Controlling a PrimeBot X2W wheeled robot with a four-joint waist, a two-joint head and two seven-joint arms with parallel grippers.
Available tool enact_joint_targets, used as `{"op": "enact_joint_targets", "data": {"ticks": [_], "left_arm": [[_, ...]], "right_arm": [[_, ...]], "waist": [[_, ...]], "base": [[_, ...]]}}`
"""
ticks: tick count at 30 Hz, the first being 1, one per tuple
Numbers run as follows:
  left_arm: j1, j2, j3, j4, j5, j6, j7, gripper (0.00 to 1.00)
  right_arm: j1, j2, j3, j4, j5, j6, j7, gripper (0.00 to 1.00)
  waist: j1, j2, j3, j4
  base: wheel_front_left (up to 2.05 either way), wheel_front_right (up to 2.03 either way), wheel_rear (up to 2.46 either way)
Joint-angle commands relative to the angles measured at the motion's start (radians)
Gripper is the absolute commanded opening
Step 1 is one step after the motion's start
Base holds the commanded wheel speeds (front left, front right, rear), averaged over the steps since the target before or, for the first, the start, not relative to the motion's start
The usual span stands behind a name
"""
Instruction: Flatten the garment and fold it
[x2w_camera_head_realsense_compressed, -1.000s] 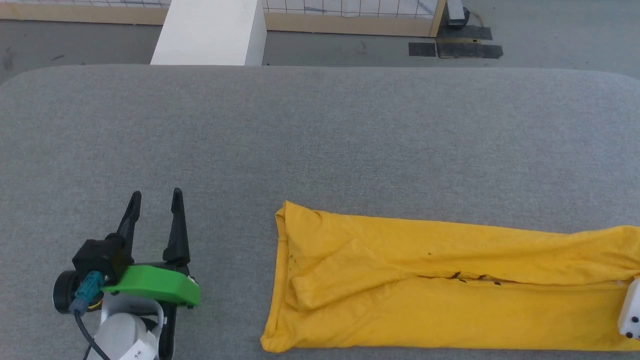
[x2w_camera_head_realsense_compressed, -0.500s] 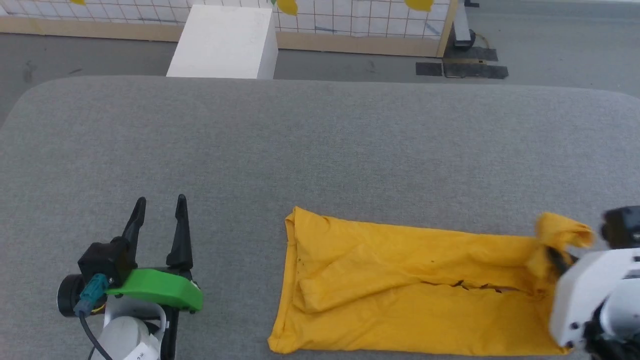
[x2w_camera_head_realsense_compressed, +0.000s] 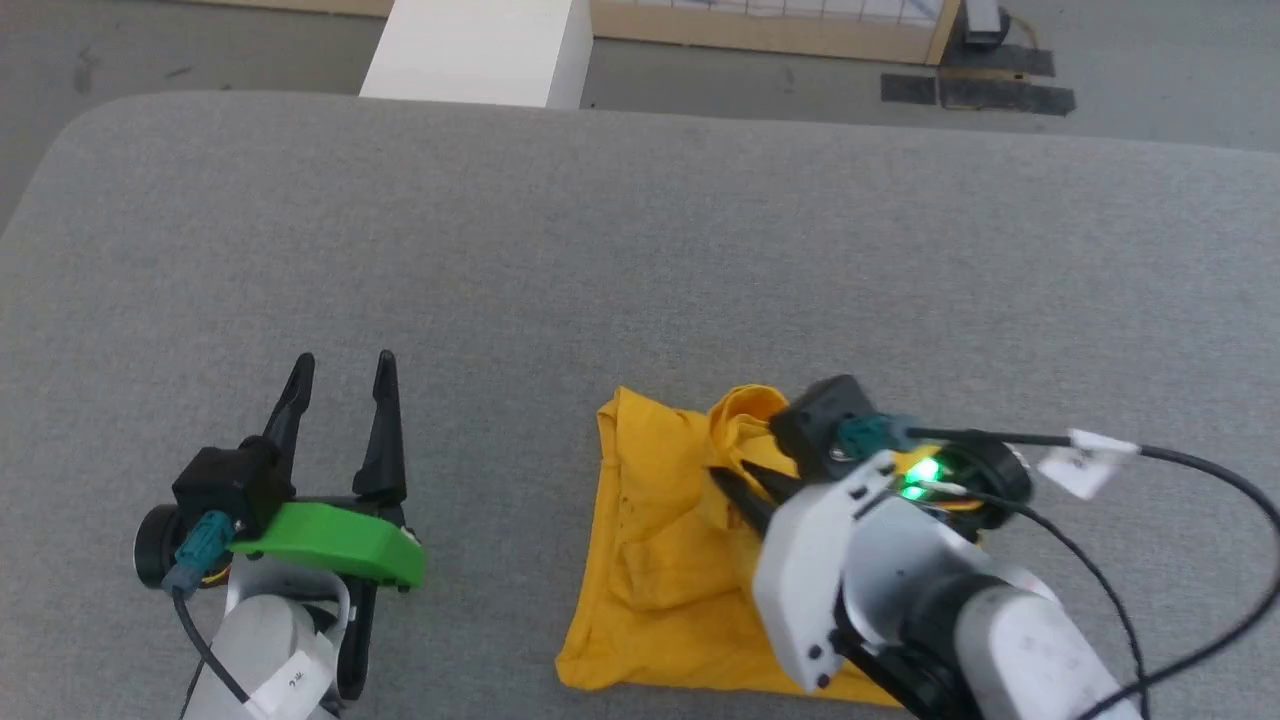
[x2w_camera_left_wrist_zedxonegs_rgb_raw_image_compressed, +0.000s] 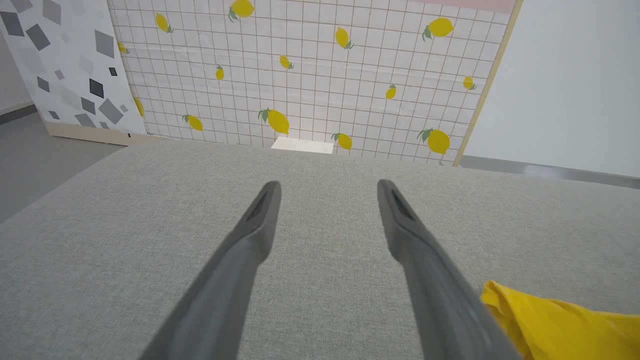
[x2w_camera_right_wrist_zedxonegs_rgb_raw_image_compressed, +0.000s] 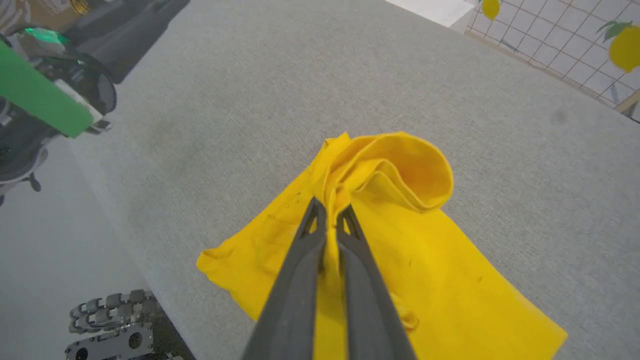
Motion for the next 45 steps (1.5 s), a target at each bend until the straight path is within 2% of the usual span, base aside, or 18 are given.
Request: {"op": "enact_joint_targets", "data": {"ticks": [1,9,10,11,12,16,17,19,22,25,28,31,36,45], "left_arm": [[-0.016,-0.007,-0.003,-0.001,0.01,-0.006,-0.004,1.0],[-0.042,-0.021,-0.002,0.015,0.015,-0.015,-0.004,1.0],[-0.043,-0.024,-0.002,0.018,0.016,-0.016,-0.004,1.0],[-0.044,-0.025,-0.002,0.02,0.017,-0.017,-0.004,1.0],[-0.045,-0.027,-0.002,0.023,0.019,-0.018,-0.004,1.0],[-0.041,-0.031,0.004,0.031,0.022,-0.022,-0.004,1.0],[-0.031,-0.031,0.01,0.034,0.026,-0.023,-0.004,1.0],[-0.025,-0.029,0.014,0.036,0.028,-0.025,-0.004,1.0],[-0.014,-0.023,0.025,0.034,0.03,-0.025,-0.004,1.0],[-0.004,-0.017,0.034,0.029,0.031,-0.026,-0.004,1.0],[0.005,-0.017,0.038,0.025,0.032,-0.026,-0.004,1.0],[0.017,-0.019,0.041,0.018,0.036,-0.023,-0.004,1.0],[0.021,-0.019,0.042,0.012,0.038,-0.024,-0.004,1.0],[0.021,-0.023,0.036,0.016,0.04,-0.028,-0.004,1.0]], "right_arm": [[-0.033,0.0,0.019,0.049,0.015,-0.002,-0.025,0.0],[-0.178,0.0,0.148,0.378,0.055,-0.002,-0.134,0.0],[-0.189,0.0,0.162,0.413,0.067,-0.002,-0.143,0.16],[-0.199,0.0,0.17,0.437,0.073,-0.002,-0.149,0.46],[-0.206,0.0,0.181,0.463,0.09,-0.002,-0.155,1.0],[-0.217,0.0,0.198,0.485,0.17,-0.002,-0.195,1.0],[-0.215,0.0,0.178,0.436,0.226,-0.002,-0.282,1.0],[-0.202,0.0,0.138,0.38,0.268,-0.002,-0.385,1.0],[-0.166,0.0,0.04,0.293,0.267,-0.002,-0.566,1.0],[-0.098,0.0,-0.104,0.216,0.217,-0.002,-0.73,1.0],[-0.015,0.0,-0.239,0.165,0.182,-0.002,-0.834,1.0],[0.075,0.0,-0.357,0.152,0.203,-0.002,-0.894,1.0],[0.171,0.0,-0.451,0.202,0.221,-0.002,-0.861,1.0],[0.239,0.0,-0.423,0.353,0.344,-0.002,-0.554,1.0]], "waist": [[0.0,0.0,0.03,0.029],[0.0,0.0,0.065,0.06],[0.0,0.0,0.067,0.062],[0.0,0.0,0.067,0.062],[0.0,0.0,0.066,0.063],[0.0,0.0,0.052,0.054],[0.0,0.0,0.035,0.04],[0.0,0.0,0.022,0.029],[0.0,0.0,0.004,0.006],[0.0,0.0,-0.012,-0.017],[0.0,0.0,-0.023,-0.036],[0.0,0.0,-0.028,-0.057],[0.0,0.0,-0.028,-0.073],[0.0,0.0,-0.027,-0.072]], "base": [[0.0,0.0,0.0],[0.0,0.0,0.0],[0.0,0.0,0.0],[0.0,0.0,0.0],[0.0,0.0,0.0],[0.0,0.0,0.0],[0.0,0.0,0.0],[0.0,0.0,0.0],[0.0,0.0,0.0],[0.0,0.0,0.0],[0.0,0.0,0.0],[0.0,0.0,0.0],[0.0,0.0,0.0],[0.0,0.0,0.0]]}}
